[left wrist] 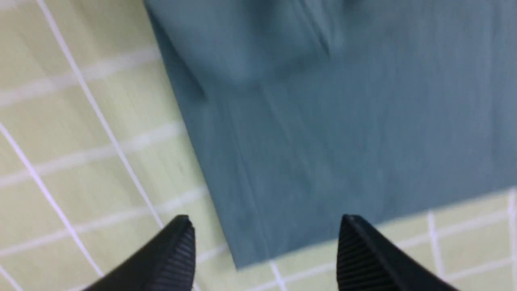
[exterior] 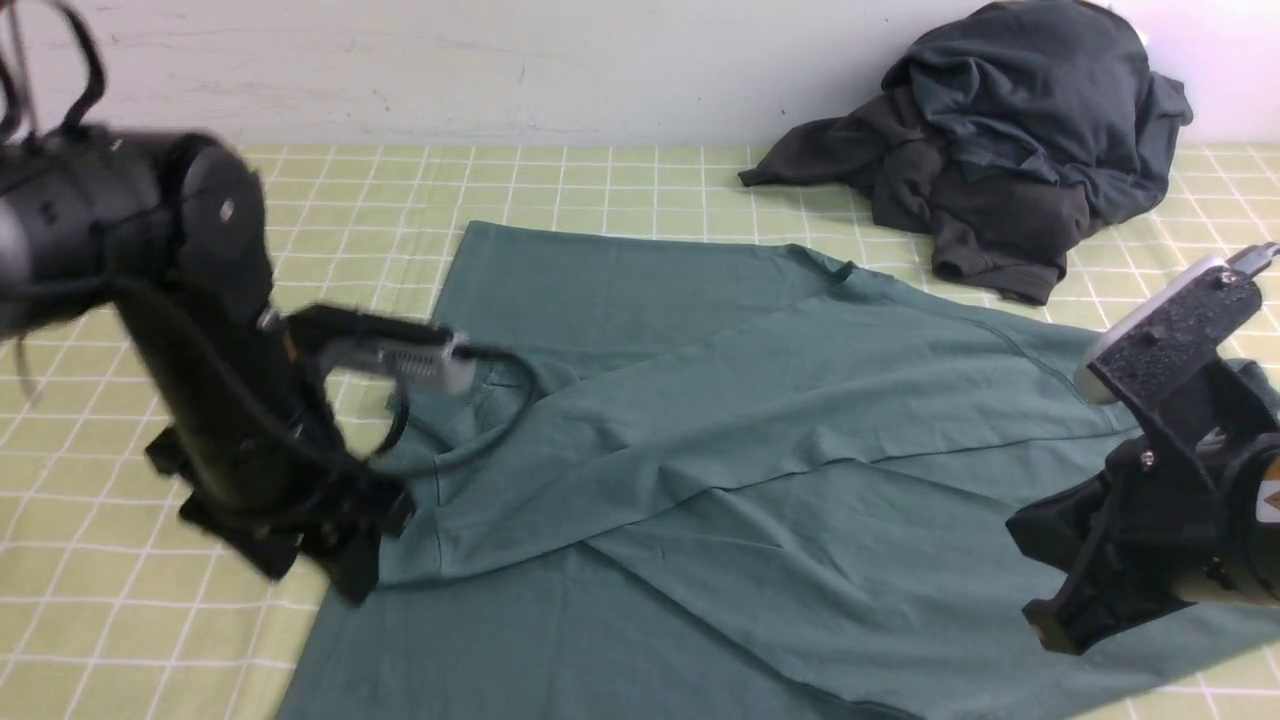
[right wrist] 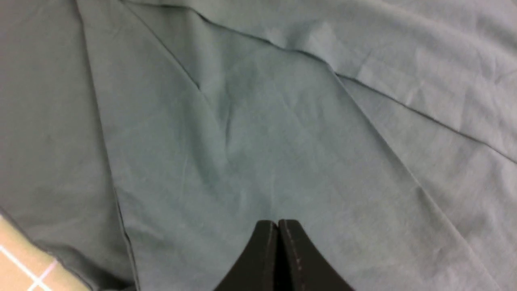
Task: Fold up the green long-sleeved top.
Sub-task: Use both arms simultaneously to clamp the lower edge of the clothing fabric
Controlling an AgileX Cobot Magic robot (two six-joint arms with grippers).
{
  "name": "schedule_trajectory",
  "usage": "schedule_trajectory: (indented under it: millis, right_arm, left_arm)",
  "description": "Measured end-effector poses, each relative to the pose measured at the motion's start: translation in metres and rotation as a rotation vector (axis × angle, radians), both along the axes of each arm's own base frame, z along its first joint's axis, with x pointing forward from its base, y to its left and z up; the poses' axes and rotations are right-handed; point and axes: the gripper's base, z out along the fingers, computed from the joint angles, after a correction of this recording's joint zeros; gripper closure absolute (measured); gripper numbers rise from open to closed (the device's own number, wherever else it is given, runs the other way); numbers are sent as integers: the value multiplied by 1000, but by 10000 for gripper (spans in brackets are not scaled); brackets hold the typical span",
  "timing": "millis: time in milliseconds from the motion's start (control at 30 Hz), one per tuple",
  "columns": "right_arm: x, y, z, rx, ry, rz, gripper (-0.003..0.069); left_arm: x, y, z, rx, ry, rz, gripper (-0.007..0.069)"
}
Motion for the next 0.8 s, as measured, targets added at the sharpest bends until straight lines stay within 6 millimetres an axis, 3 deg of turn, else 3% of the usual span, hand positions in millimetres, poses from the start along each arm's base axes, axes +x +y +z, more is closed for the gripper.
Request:
schedule_trajectory:
  millis: [33, 133, 200, 300, 400, 500, 800]
  right_arm:
    - [0, 0, 0, -1, 0, 1, 669]
    - [0, 0, 0, -6, 0, 7, 669]
    - [0, 0, 0, -6, 0, 7, 669]
    - [0, 0, 0, -7, 0, 8, 669]
    - [0, 0, 0, -5, 2, 7, 669]
    - [0, 0, 0, -4, 3, 7, 669]
    - [-1, 1, 0, 4, 9, 7, 669]
  left_arm:
    - [-2, 0, 1, 3, -9, -12, 176]
    - [-32, -11, -17, 39, -92, -332, 173]
    - [-38, -15, -22, 49, -111, -436, 173]
    - [-57, -29, -42, 59, -121, -764, 173]
    - [-66, -33, -57, 63, -96, -900, 174]
    - [-65, -32, -66, 77, -84, -930, 189]
    - [-60, -32, -67, 121, -128, -835, 491]
